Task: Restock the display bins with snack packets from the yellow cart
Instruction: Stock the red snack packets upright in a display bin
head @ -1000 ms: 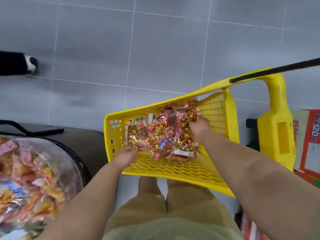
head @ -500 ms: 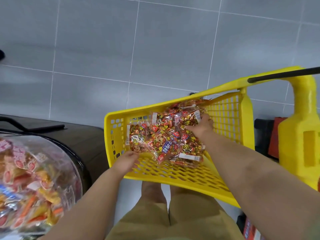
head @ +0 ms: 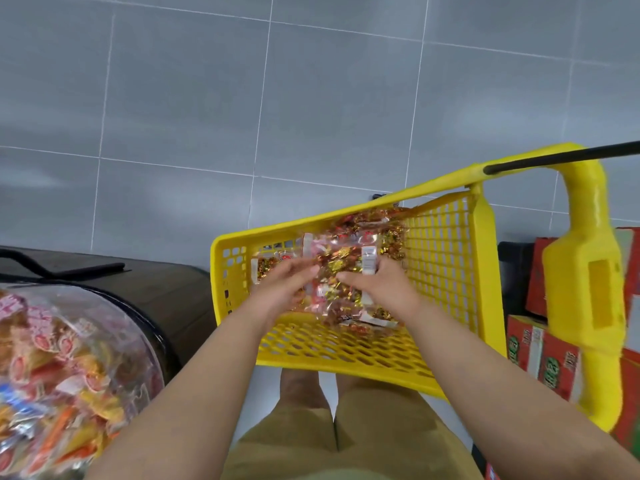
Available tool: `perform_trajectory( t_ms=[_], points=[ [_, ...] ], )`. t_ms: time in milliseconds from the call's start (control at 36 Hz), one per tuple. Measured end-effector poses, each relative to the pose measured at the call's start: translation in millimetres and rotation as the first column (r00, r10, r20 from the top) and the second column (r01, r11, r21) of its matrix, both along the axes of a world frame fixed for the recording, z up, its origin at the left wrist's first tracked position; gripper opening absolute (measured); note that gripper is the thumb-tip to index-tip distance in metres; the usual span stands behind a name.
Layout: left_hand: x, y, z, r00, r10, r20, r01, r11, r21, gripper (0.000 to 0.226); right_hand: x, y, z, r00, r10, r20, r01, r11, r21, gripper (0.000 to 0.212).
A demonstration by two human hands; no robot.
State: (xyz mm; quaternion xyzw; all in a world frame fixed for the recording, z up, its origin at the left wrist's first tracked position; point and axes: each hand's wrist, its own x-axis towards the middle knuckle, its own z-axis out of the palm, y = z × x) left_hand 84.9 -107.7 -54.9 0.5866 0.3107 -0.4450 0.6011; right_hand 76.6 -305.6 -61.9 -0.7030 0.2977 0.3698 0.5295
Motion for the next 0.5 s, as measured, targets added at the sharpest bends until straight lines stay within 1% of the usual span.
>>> perform_trajectory(
  t_ms=[28,83,111,139,167,194,222,250,278,333,361,417,500],
  points=[
    [1,-2,1,1.000,0.011,-0.006,-0.011,1.000,-0.029,0.073,-2,6,0,0.999,0.048,-0.017,-0.048,0.998,0.050,0.028],
    [2,-4,2,0.998,0.049,-0.050,-0.050,0.998,-0.027,0.101,-6,19,0,0.991,0.119,-0.056,-0.112,0.987,0.111,0.027],
    [1,-2,1,0.995,0.080,-0.064,-0.081,0.997,-0.013,0.106,-8,24,-2,0.989,0.125,-0.074,-0.115,0.986,0.120,0.028],
    [0,0,0,0.991,0.117,-0.057,-0.118,0.993,-0.012,0.099,-10,28,-5,0.989,0.112,-0.092,-0.099,0.986,0.137,0.032],
    [-1,3,-2,0.987,0.154,-0.047,-0.155,0.988,-0.010,0.086,-10,31,-9,0.991,0.077,-0.113,-0.058,0.985,0.165,0.043],
    [-3,7,-3,0.980,0.196,-0.045,-0.196,0.981,0.005,0.072,-9,33,-13,0.990,0.012,-0.144,0.017,0.980,0.200,0.048],
    [-4,12,-5,0.968,0.245,-0.046,-0.243,0.969,0.048,0.058,-9,35,-19,0.984,-0.062,-0.167,0.097,0.972,0.213,0.047],
    [-7,16,-7,0.954,0.297,-0.044,-0.291,0.951,0.108,0.046,-8,35,-26,0.977,-0.125,-0.174,0.156,0.971,0.181,0.046],
    [-10,22,-10,0.940,0.341,-0.031,-0.331,0.929,0.168,0.041,-8,35,-34,0.978,-0.130,-0.164,0.150,0.982,0.113,0.045],
    [-16,34,-15,0.923,0.385,0.019,-0.377,0.888,0.263,0.039,-9,34,-53,0.988,-0.004,-0.154,-0.002,0.999,-0.042,0.042],
    [-20,40,-17,0.920,0.389,0.042,-0.383,0.874,0.299,0.037,-10,34,-61,0.985,0.056,-0.165,-0.069,0.995,-0.071,0.044],
    [-29,52,-20,0.918,0.392,0.060,-0.389,0.859,0.334,0.033,-12,41,-77,0.970,0.145,-0.197,-0.162,0.984,-0.074,0.053],
    [-40,66,-21,0.910,0.407,0.072,-0.407,0.851,0.333,0.021,-11,56,-92,0.931,0.277,-0.239,-0.305,0.948,-0.089,0.066]
  ],
)
